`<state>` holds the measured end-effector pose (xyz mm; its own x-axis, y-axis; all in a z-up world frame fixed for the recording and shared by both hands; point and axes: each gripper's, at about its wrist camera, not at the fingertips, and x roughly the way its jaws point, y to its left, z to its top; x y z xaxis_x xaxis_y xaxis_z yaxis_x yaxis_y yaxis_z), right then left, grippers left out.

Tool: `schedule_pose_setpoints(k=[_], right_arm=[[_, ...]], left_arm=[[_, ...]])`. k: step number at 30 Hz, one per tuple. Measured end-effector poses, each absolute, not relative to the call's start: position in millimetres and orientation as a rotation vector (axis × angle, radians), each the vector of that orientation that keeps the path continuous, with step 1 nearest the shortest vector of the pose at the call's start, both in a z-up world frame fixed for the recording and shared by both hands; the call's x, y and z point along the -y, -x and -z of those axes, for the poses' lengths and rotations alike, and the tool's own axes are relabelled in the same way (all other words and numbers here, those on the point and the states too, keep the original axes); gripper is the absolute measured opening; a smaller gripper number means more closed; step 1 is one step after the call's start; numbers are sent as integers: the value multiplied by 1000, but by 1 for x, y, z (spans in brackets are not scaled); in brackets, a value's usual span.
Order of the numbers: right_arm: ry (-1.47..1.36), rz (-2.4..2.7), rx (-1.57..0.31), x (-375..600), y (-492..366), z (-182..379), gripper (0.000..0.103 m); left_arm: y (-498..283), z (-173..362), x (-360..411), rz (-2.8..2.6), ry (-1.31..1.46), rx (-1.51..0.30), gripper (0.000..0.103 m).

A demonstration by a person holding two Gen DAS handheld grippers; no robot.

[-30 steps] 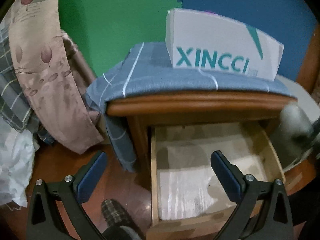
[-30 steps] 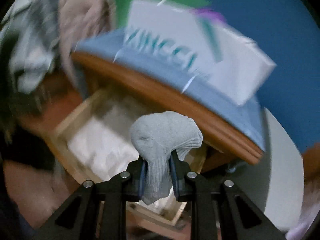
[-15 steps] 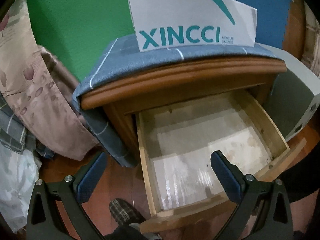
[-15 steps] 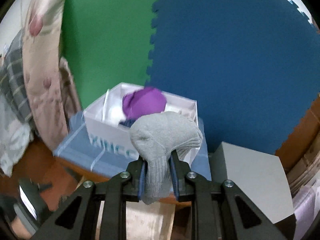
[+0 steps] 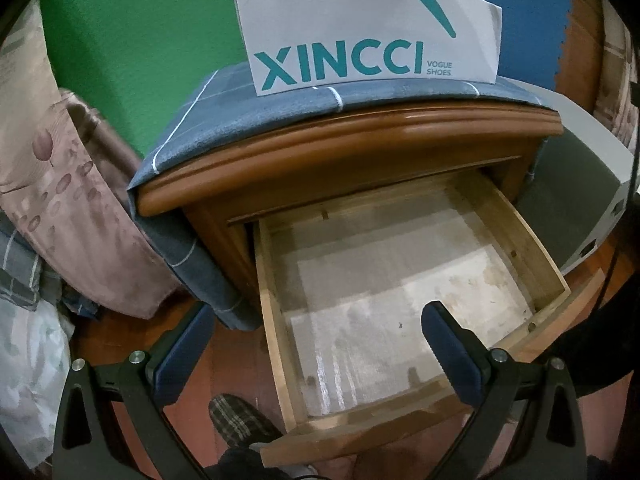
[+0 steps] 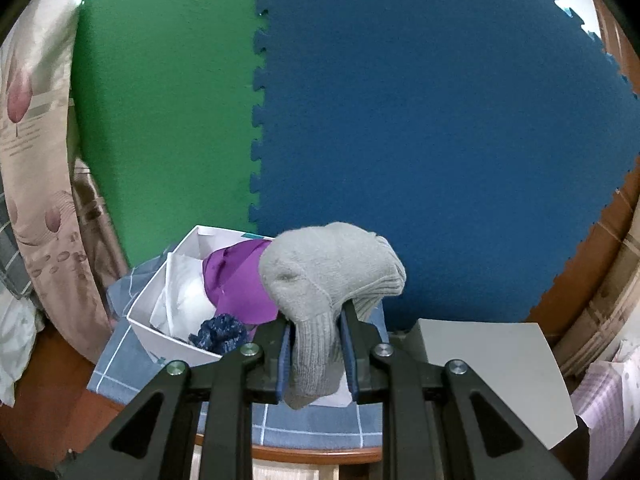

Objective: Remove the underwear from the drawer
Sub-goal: 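Lift the grey sock with the right tool over the XINCCI box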

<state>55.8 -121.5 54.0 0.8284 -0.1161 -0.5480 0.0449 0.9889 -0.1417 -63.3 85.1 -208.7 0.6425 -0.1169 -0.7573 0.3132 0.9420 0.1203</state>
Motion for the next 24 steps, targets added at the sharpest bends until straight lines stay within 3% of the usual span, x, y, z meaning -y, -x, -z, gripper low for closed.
schedule_pose_setpoints(k=[24], right_arm=[[163,92,-597,109,-105,-47,22]], left_arm=[[60,203,-81,284,-188,-845,102]])
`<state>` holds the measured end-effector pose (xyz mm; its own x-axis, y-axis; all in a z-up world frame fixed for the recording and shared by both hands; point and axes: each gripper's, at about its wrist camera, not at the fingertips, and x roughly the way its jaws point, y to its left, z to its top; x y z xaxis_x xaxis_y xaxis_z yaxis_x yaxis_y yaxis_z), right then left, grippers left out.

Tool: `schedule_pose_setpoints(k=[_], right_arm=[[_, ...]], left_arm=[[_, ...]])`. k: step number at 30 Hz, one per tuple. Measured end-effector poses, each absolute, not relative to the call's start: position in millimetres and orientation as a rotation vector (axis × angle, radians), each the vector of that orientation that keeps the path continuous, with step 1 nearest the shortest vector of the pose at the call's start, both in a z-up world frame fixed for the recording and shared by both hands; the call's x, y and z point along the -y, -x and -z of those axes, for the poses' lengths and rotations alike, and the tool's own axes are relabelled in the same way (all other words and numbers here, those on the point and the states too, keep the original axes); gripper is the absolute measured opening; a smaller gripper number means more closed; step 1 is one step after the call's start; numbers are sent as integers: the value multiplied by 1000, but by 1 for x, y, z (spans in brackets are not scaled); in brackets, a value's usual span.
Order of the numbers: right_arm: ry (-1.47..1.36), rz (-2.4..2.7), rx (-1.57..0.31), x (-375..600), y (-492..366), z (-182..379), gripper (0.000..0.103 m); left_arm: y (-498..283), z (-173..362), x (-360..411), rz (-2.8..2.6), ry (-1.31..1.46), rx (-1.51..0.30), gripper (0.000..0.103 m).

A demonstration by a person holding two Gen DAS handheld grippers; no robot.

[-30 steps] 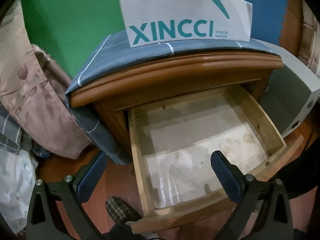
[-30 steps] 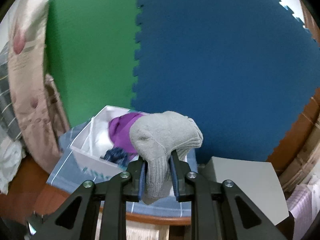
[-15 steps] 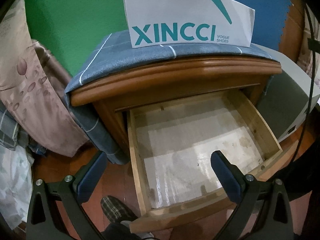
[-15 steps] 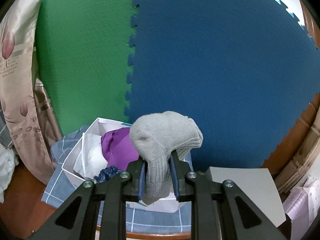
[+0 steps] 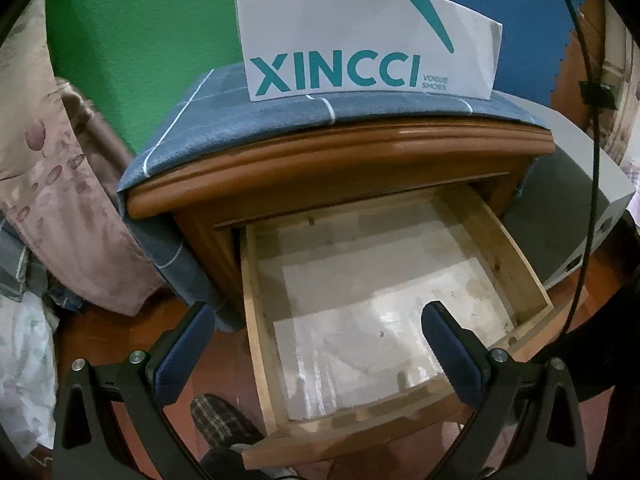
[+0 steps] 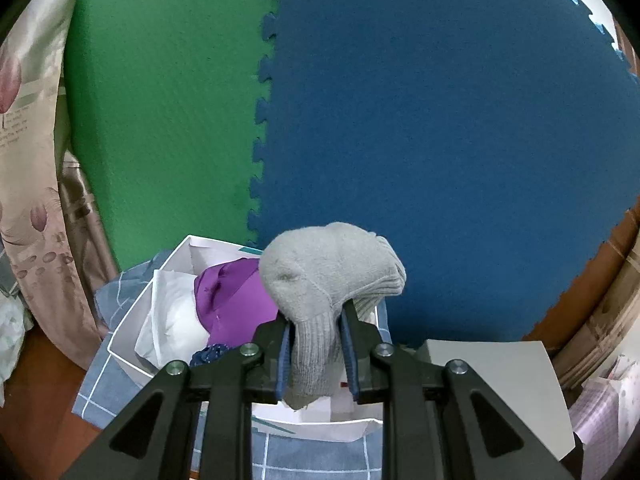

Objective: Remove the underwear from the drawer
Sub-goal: 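Lift the grey sock with the right tool over the XINCCI box, then lower the grey sock into the box and open the right tool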

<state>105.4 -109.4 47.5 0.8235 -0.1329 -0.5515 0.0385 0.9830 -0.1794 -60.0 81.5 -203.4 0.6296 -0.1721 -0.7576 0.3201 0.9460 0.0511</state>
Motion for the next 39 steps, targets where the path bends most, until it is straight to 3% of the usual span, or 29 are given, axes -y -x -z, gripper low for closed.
schedule_pose_setpoints(k=[39], right_arm=[[110,92,-783,109,-165,63,22]], left_arm=[[59,196,-81,328,-112,-847,102]])
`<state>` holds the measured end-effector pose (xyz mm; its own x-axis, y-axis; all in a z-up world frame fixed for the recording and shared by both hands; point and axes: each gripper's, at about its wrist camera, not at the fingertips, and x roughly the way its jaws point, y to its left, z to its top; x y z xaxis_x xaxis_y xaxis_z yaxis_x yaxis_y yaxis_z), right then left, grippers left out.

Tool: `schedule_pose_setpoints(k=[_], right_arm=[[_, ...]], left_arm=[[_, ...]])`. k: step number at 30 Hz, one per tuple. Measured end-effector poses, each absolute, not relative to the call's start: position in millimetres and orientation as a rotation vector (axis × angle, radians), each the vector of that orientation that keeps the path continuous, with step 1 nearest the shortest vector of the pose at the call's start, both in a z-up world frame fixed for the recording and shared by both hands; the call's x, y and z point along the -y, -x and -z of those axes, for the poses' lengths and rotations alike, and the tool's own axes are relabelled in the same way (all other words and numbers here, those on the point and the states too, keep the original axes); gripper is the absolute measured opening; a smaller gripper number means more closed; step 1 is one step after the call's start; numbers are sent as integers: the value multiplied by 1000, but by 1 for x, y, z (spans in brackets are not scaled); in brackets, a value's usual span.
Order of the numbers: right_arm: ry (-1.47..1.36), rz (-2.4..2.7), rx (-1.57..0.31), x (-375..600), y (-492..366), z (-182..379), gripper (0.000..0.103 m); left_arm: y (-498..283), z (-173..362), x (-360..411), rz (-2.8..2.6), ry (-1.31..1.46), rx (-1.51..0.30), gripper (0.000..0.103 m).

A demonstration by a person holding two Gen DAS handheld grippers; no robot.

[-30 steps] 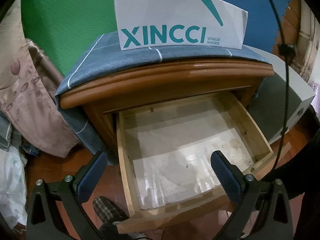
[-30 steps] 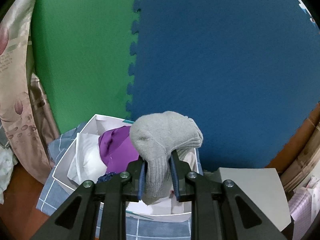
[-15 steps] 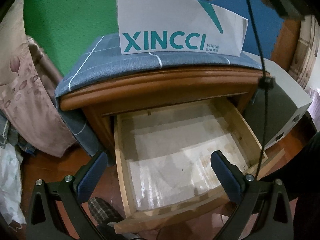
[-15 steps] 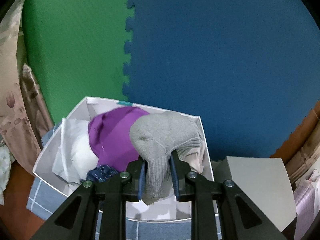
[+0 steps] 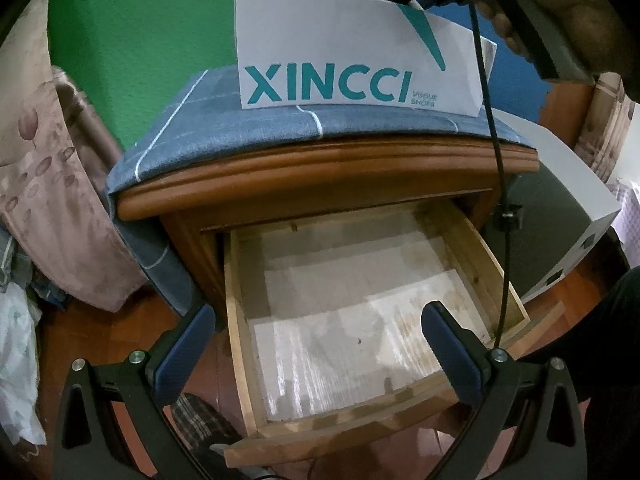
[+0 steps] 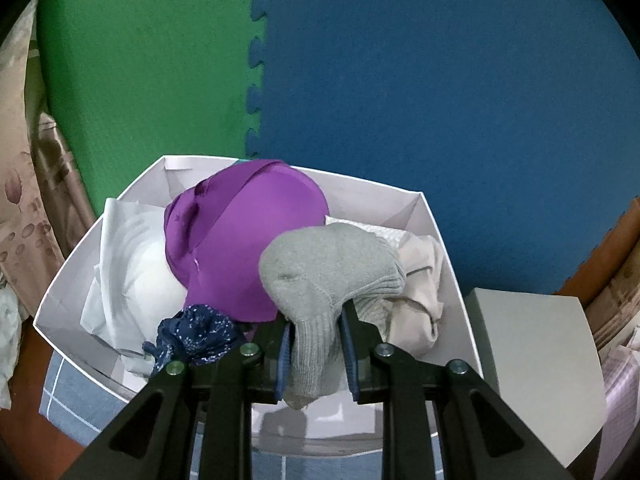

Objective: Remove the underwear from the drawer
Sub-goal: 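Lower the grey sock into the box and open the right tool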

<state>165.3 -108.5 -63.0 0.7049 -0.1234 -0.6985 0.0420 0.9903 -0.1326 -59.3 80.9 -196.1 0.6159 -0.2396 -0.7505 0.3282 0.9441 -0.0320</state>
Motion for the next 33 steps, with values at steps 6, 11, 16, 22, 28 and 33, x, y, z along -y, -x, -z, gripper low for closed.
schedule_pose_setpoints(k=[6,11,16,22,28,33], right_arm=[[115,91,-795,109,-169,68,22],[114,95,-798,109,-172,71,22],[110,97,-804,107,-173,80,23],[13,102,-810,116,-170,86,24],[-2,105,-799,118,-168,88,24],[-24,106,-787,121,-164,90,26]], left_arm=[[59,197,-78,337,-117,-856,102],[58,199,-77,339,-117,-863,102],[57,200,-76,337,-119,-869,102],[57,202,-75,340,-116,-876,102],[58,204,-74,342,-122,-878,102],[58,205,-74,342,-122,-880,102]])
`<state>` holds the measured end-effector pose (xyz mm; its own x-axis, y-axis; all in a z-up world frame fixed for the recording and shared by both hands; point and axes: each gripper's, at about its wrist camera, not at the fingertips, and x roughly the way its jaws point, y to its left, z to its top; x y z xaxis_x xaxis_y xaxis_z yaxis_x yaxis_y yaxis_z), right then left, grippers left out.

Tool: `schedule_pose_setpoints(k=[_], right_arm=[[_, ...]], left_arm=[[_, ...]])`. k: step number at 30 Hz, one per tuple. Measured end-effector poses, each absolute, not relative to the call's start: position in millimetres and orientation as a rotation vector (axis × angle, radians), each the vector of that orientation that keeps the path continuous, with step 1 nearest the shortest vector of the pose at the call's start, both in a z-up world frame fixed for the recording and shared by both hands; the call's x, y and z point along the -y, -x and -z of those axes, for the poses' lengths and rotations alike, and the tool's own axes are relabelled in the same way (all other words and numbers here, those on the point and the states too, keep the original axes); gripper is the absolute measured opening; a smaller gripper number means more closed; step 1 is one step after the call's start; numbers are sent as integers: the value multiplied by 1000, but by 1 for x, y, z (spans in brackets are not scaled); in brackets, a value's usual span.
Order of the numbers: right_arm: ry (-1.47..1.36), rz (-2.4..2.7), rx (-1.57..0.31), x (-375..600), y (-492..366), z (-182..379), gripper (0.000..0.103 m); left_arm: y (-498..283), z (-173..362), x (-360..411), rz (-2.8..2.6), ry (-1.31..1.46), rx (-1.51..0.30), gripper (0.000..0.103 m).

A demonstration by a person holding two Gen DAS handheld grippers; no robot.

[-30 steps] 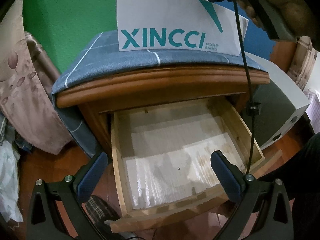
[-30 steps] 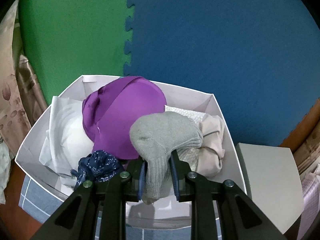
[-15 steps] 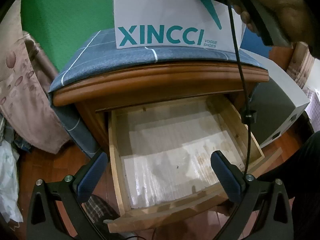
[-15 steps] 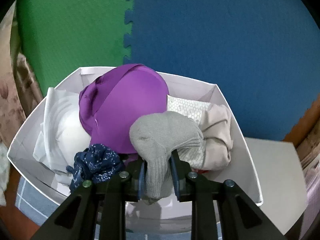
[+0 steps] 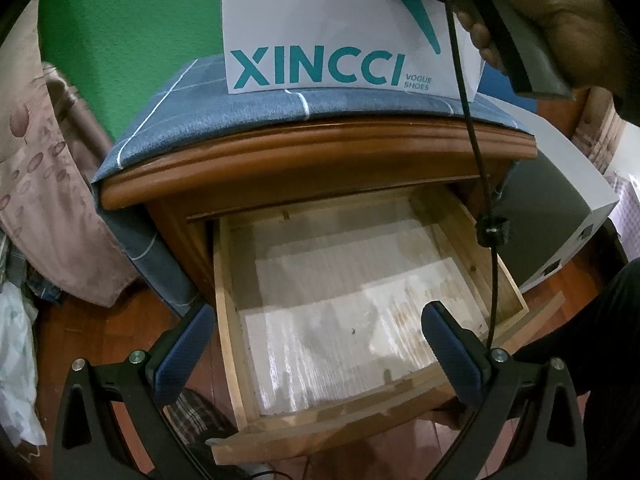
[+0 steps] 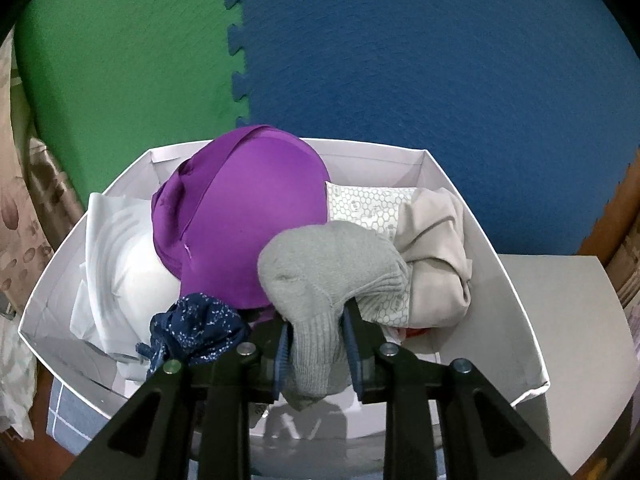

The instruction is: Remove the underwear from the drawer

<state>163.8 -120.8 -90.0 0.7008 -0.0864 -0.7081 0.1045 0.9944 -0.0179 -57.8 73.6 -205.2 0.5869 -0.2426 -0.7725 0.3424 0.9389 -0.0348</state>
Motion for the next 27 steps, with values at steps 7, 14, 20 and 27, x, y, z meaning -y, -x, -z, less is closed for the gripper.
schedule_pose_setpoints(k=[7,14,20,27], right_arm=[[-31,109,-777,123,-159,91,27],[-35,114,-773,124,-159,92,29],[-41,65,-769,126,-152,84,46],[-6,100,-604,148,-86,-5,68]], left_arm=[[57,205,-72,345,-132,-888,102],[58,206,-70,346,-140,-888,102],[63,215,-70,321,-179,-876,102],[78,193,-79,271,-214,-783,102]])
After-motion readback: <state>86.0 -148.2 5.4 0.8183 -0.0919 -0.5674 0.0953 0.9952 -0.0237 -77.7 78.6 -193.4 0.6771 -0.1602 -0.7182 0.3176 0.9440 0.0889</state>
